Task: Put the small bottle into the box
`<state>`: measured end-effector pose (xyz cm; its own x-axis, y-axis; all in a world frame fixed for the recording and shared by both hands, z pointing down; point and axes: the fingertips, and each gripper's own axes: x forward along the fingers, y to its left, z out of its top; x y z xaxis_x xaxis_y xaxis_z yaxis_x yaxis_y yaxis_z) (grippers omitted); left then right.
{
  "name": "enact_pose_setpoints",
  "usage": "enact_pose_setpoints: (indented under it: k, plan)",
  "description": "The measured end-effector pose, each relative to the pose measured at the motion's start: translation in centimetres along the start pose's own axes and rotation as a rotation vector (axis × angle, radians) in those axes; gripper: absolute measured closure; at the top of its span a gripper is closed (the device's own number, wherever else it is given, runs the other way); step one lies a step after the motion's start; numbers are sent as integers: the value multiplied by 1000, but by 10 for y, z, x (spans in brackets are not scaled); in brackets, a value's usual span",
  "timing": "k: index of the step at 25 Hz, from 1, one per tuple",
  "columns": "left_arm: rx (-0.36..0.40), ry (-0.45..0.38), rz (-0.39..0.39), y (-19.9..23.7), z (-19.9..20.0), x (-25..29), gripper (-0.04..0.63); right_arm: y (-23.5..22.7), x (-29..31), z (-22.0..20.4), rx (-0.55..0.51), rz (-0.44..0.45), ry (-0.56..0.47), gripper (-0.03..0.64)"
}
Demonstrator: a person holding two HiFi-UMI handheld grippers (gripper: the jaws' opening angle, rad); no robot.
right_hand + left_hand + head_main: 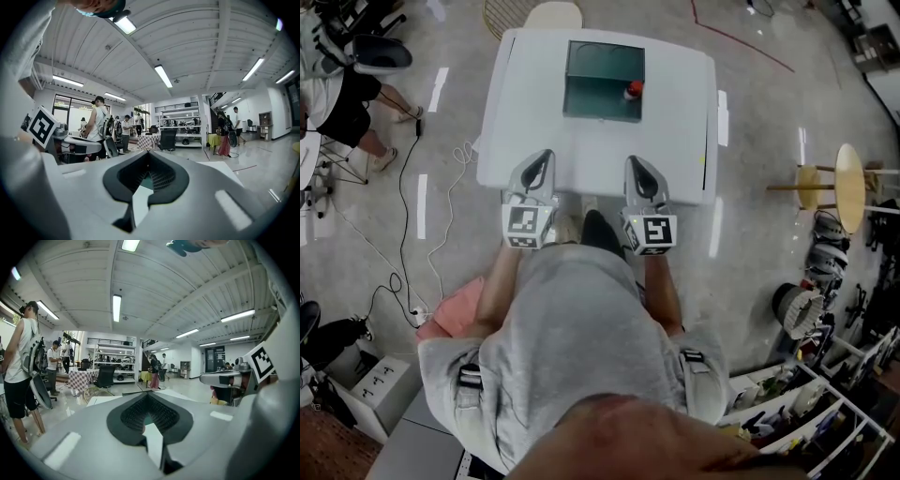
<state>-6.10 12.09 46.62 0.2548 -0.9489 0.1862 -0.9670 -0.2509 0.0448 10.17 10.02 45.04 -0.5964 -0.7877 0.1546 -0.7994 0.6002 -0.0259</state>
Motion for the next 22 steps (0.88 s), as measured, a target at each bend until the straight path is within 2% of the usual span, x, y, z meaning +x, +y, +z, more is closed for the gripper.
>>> enact_pose_setpoints:
  k: [9,22]
  plan:
    - [-3,1,14,0,-8,-29,584,8,-22,-14,10,-15,10,614]
    - [1,-24,10,1,4,-27,583,7,-24,-11,4,-32,5,614]
